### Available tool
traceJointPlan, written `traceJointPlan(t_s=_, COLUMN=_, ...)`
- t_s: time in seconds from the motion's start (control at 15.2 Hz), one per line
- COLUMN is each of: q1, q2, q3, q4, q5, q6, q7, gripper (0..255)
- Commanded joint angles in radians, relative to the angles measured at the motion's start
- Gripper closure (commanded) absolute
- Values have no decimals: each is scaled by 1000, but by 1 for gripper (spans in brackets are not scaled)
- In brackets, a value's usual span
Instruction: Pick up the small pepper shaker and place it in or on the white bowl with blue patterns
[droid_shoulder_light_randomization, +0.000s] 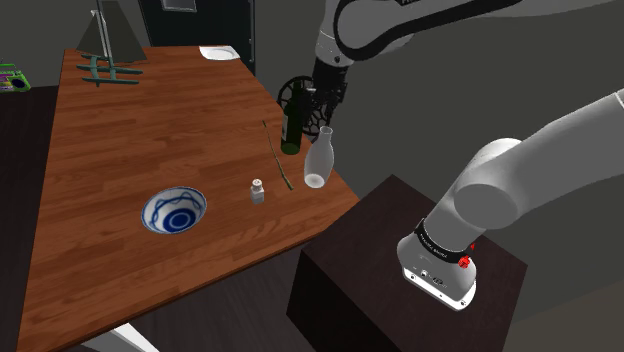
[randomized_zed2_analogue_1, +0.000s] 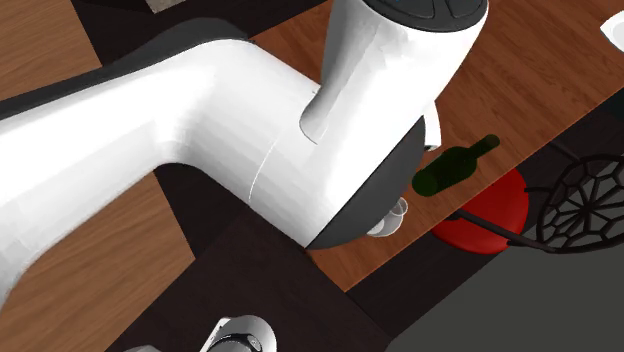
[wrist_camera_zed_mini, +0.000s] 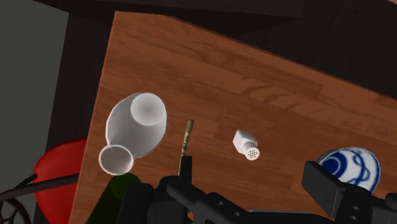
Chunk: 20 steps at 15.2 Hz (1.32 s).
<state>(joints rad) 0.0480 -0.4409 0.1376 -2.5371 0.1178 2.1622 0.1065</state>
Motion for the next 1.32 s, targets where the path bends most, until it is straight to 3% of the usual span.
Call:
traceJointPlan(t_s=0.0, q1=4, q2=64, q3=24, q4=-6, q5=-4, q6=75, q7=24, gripper=0)
traceJointPlan(t_s=0.4, q1=2, q2=290, q3=86, q4=26, q5=-61, q6=274, q7=116, gripper=0)
traceJointPlan(t_s=0.73, q1=5, q2=498, q3=114, q4=94, q5=-177, q6=409, q7=234, gripper=0)
traceJointPlan(t_s=1.25, q1=98, q2=832, q3=45, q4=281, q5=-396, q6=539, q7=439, gripper=0)
